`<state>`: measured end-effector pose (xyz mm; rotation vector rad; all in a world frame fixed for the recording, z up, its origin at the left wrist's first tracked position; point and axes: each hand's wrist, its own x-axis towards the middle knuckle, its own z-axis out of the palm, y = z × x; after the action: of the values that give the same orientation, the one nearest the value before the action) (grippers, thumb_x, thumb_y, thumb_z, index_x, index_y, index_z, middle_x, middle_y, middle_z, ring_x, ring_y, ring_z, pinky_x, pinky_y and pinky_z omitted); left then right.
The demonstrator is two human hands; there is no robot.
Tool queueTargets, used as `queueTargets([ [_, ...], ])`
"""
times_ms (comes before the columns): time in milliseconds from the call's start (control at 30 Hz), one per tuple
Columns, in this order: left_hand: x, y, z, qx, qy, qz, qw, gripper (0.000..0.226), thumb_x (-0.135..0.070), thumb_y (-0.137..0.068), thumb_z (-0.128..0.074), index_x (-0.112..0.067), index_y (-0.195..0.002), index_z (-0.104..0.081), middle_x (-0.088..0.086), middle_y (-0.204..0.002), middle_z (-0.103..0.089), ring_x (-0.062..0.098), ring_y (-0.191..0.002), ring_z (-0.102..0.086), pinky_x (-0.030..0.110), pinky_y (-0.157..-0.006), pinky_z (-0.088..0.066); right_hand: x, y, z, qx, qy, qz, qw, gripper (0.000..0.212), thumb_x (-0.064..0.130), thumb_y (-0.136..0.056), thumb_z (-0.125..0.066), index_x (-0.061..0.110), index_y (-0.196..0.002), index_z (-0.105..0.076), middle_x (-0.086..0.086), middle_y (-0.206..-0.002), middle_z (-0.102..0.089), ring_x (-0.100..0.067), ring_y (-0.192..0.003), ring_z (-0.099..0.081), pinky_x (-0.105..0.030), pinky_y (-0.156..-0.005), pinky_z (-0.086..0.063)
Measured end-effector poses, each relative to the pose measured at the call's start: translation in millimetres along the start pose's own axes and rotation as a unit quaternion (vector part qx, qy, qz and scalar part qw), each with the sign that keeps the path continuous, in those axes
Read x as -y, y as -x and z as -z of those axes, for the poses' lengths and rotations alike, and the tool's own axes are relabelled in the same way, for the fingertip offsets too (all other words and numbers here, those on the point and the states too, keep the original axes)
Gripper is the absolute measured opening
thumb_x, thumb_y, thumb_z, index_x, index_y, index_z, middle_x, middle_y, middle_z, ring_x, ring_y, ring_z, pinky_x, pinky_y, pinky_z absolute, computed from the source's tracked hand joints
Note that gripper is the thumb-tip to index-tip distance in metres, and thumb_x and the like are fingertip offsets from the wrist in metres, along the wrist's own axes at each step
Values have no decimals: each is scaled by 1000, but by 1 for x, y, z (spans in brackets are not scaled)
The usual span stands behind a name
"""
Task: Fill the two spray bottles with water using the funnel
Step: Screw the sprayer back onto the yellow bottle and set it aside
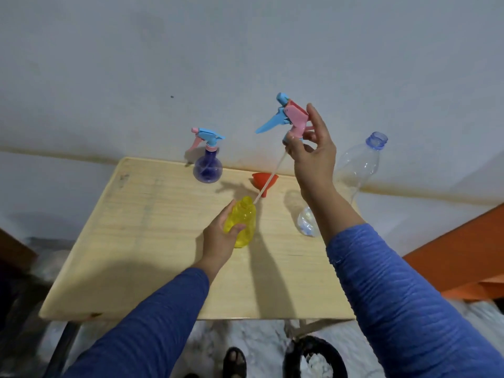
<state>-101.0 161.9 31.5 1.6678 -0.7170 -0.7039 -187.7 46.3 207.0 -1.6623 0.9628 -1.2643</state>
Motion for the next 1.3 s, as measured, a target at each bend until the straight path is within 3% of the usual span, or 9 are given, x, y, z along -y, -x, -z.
queueTargets([
  [100, 0, -1, 1, 0, -13, -4, 1000, 60, -19, -82, -69, -34, -135, -45, -5, -133, -55, 12, -122, -51, 21, -98, -39, 5, 7, -6, -23, -10, 2, 1000, 58, 8, -83, -62, 33, -134, -48, -9, -109, -58, -1, -80, -59, -44, -84, -56],
  [400, -1, -3, 4, -2, -11, -3, 1000, 60, -18, -81, -70, -32, -135, -47, -1, -132, -56, 16, -121, -50, 19, -94, -37, 4, 18, -22, -33, -2, 26, 999, 56, 6, -85, -61, 31, -133, -48, -7, -108, -58, 6, -82, -58, -42, -84, -56],
  [500, -1, -4, 3, 2, -3, 3, 1000, 60, -17, -81, -69, -35, -134, -47, -3, -131, -56, 14, -120, -51, 19, -95, -37, -20, 34, -27, -14, 9, 2, 1000, 54, 8, -87, -61, 32, -134, -48, -13, -113, -55, -13, -91, -60, -21, -71, -55],
  [567, -1, -4, 2, 0, 0, 9, 1000, 60, -18, -81, -69, -37, -133, -47, -4, -129, -58, 12, -117, -53, 20, -95, -39, -37, 47, -31, -3, 18, -8, 1000, 53, 7, -88, -60, 28, -135, -48, -11, -114, -55, -4, -87, -60, -16, -71, -51],
  [633, 0, -3, 2, -6, -5, 5, 1000, 60, -18, -80, -69, -36, -133, -48, -5, -128, -59, 10, -113, -54, 19, -93, -40, -54, 60, -33, 10, 31, -16, 999, 53, 7, -87, -61, 26, -135, -47, 2, -109, -59, 5, -83, -59, -21, -75, -52],
  [767, 2, -3, 1, -12, -12, -7, 1000, 61, -17, -80, -69, -36, -134, -47, -8, -131, -57, 5, -116, -52, 22, -98, -42, -81, 80, -39, 59, 61, -45, 995, 64, 11, -86, -63, 41, -137, -38, 10, -115, -61, -14, -98, -62, -38, -93, -52],
  [933, 2, -3, 1, -7, 8, -3, 1000, 61, -16, -81, -69, -37, -134, -46, -11, -133, -55, -1, -115, -48, 17, -97, -39, -93, 81, -40, 110, 56, -14, 992, 72, 9, -86, -61, 44, -140, -30, 5, -132, -55, -11, -116, -55, -37, -104, -44],
  [1167, 1, -2, -1, -16, 23, 2, 1000, 61, -9, -82, -68, -30, -135, -47, -12, -132, -53, -8, -110, -43, -4, -83, -32, -101, 81, -44, 138, 103, 26, 985, 69, 9, -80, -69, 30, -139, -39, -3, -108, -54, -16, -102, -52, -15, -88, -44],
  [1300, 3, -2, -1, -12, 14, 0, 1000, 61, -14, -82, -68, -37, -134, -46, -12, -132, -54, -2, -114, -47, 10, -93, -37, -101, 75, -39, 171, 101, 22, 980, 69, 15, -80, -71, 33, -138, -39, 1, -111, -54, -18, -105, -53, -27, -93, -47],
])
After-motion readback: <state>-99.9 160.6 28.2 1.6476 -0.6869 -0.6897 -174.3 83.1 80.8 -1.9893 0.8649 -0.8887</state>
